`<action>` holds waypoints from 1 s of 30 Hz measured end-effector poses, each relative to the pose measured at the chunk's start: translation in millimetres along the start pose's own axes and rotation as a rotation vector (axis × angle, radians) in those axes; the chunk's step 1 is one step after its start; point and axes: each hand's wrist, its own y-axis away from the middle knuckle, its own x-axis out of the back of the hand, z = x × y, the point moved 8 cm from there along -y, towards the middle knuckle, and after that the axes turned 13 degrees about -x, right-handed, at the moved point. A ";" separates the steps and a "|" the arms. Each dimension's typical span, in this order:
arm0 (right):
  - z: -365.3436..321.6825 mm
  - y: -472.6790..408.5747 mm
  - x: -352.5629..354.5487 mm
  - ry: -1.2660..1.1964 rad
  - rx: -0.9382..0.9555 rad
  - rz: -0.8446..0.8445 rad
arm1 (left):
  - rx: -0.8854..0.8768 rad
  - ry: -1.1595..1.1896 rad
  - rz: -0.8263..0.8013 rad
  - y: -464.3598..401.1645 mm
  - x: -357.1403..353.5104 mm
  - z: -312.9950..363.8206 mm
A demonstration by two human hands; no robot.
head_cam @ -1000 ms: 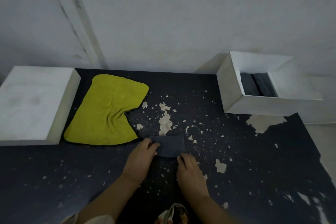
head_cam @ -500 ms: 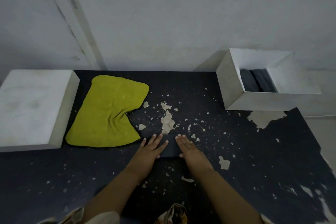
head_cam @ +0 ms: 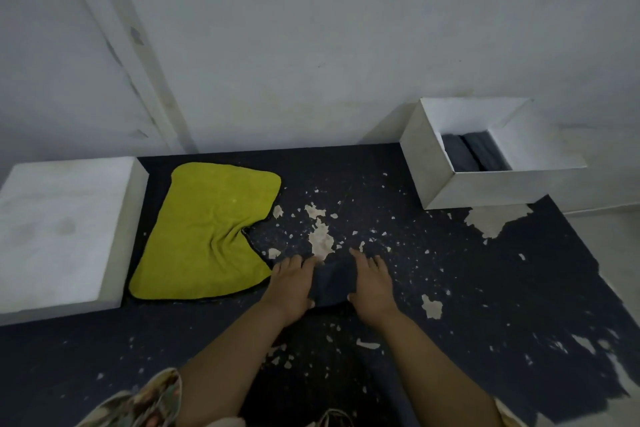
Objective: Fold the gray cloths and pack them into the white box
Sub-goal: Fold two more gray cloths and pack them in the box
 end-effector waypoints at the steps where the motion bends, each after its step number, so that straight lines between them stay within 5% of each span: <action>1: 1.2 -0.4 -1.4 -0.036 -0.043 -0.015 | 0.003 0.001 -0.011 -0.2 1.6 -0.8; 4: 6.8 -5.2 -1.5 -0.153 -0.170 -0.095 | 0.013 0.102 -0.003 4.9 4.6 -6.9; 7: -4.0 -5.0 4.4 -0.055 -0.064 -0.137 | 0.003 0.233 0.051 13.5 8.5 -10.0; 18: -42.3 -3.2 97.4 -1.266 -0.024 -0.502 | 0.137 1.142 0.392 16.9 76.0 1.6; 22: -57.9 -10.3 146.4 -1.669 0.076 -0.501 | 0.102 1.450 0.601 -1.8 111.1 33.7; 30: -50.3 -15.9 230.4 -1.739 0.161 -0.306 | -0.001 1.351 0.880 -52.3 172.3 122.5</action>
